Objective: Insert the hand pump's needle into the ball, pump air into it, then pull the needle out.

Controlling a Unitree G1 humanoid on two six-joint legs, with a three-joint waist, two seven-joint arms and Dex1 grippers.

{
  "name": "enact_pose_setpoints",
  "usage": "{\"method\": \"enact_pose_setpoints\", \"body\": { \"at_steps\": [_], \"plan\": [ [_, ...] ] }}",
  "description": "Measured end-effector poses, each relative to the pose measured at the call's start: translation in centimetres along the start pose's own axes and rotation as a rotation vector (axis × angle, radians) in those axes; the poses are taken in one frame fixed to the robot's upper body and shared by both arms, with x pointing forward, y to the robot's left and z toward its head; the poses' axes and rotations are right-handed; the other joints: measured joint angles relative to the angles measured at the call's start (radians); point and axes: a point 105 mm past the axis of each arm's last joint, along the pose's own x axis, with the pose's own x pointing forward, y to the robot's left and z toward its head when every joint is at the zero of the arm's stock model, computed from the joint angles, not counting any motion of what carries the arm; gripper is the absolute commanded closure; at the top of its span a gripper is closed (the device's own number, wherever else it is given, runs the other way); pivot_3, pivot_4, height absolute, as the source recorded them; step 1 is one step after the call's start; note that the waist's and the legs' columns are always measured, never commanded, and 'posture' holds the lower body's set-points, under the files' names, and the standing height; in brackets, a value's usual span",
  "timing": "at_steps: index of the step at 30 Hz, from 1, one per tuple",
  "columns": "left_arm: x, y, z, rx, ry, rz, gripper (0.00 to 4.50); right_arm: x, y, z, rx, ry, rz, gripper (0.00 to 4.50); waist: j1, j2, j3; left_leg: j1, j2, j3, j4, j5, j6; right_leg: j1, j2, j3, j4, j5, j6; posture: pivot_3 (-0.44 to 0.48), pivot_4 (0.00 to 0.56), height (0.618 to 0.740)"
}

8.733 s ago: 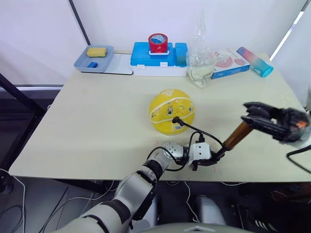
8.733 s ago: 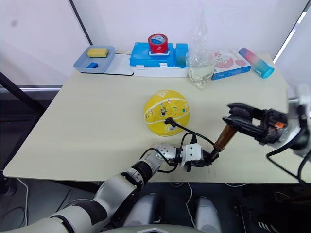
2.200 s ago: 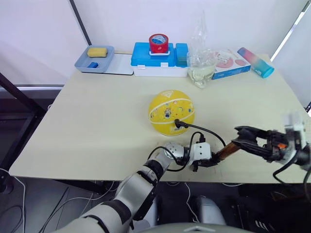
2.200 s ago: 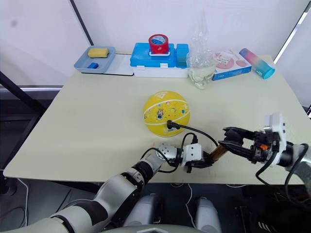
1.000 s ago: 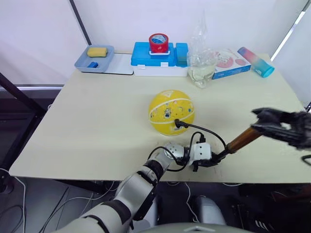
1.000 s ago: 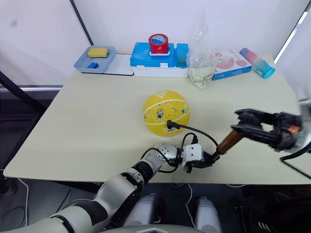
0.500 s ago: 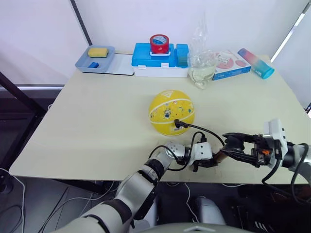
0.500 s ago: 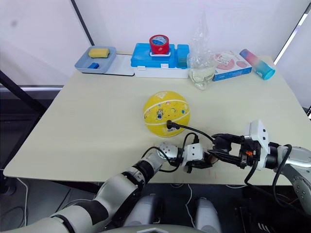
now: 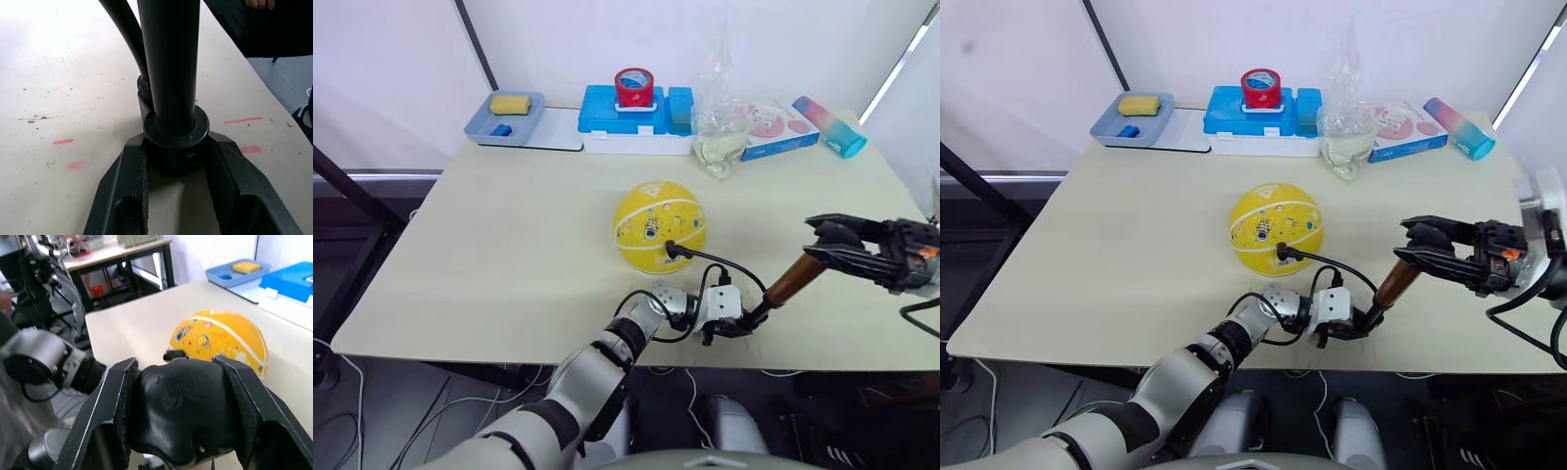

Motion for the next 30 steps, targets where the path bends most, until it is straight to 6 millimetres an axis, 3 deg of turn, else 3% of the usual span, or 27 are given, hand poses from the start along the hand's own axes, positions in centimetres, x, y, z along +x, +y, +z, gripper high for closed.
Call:
{"method": "enact_pose_setpoints", "body": {
  "at_steps": [3,6,19,25,30],
  "plan": [
    [0.0,-0.1,-0.2,-0.014,-0.006,0.005,3.37,-0.1,0.0,1.5,0.000,-0.035,-0.007,2.58,0.000,0.000,0.000,0.000,0.000,0.000,0.000,0.000,0.000,0.000,0.000,0.000,0.000,0.000,0.000,0.000,0.150,0.739],
    [0.0,-0.1,-0.1,-0.024,-0.014,0.014,3.37,0.4,0.1,0.9,-0.010,-0.021,-0.013,2.58,0.000,-0.001,-0.001,0.000,0.000,0.000,0.000,0.000,0.000,0.000,0.000,0.000,0.000,0.000,0.000,0.000,0.150,0.739],
    [0.0,-0.2,-0.3,-0.030,-0.010,0.016,3.37,2.3,-0.2,-10.0,0.011,0.118,-0.039,2.58,-0.001,-0.006,-0.006,0.002,0.001,-0.001,0.000,0.000,0.000,0.001,0.001,0.000,0.000,-0.002,0.003,0.000,0.150,0.739],
    [-0.1,-0.1,-0.3,-0.026,-0.010,0.018,3.37,1.9,-0.4,-9.8,0.001,0.071,-0.050,2.58,-0.001,-0.005,-0.007,0.002,0.001,0.000,0.000,0.000,0.000,0.001,0.001,0.000,0.000,-0.002,0.002,0.000,0.150,0.739],
    [-0.1,-0.1,-0.2,-0.018,-0.011,0.015,3.37,0.8,-0.7,-8.1,0.027,0.042,-0.063,2.58,0.000,-0.003,-0.006,0.001,0.000,0.000,0.000,0.000,0.000,0.000,0.001,0.000,0.000,0.000,0.000,0.000,0.150,0.739]
  ]
}}
